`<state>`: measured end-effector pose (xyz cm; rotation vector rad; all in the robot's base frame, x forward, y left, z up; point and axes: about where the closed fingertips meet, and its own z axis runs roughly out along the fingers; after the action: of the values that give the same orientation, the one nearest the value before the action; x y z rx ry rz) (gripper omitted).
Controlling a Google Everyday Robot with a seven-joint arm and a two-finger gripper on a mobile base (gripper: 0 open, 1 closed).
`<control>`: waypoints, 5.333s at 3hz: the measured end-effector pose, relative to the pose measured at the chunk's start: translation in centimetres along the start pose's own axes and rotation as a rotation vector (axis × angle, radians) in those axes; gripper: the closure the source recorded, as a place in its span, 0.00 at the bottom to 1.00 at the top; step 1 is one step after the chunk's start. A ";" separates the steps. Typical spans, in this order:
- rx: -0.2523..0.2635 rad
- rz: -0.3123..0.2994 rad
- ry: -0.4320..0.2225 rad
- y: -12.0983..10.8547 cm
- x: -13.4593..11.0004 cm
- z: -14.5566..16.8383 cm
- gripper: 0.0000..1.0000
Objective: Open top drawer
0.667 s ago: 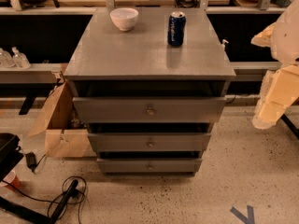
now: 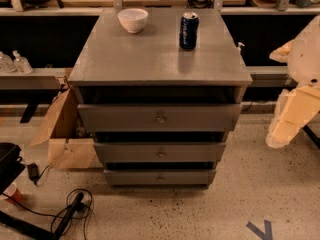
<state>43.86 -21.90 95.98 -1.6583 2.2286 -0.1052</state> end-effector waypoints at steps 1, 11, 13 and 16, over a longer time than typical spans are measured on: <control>0.002 -0.008 0.019 0.7 1.1 4.9 0.00; 0.051 -0.249 0.126 -11.9 -0.5 34.9 0.00; -0.021 -0.201 0.151 -10.4 -0.3 35.7 0.41; -0.047 -0.170 0.166 -9.5 0.2 33.7 1.00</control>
Offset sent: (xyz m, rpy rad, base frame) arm 0.0471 0.0076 -0.1959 -0.1129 -0.0058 0.1202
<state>63.49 -19.91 67.02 -1.9266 2.2190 -0.2442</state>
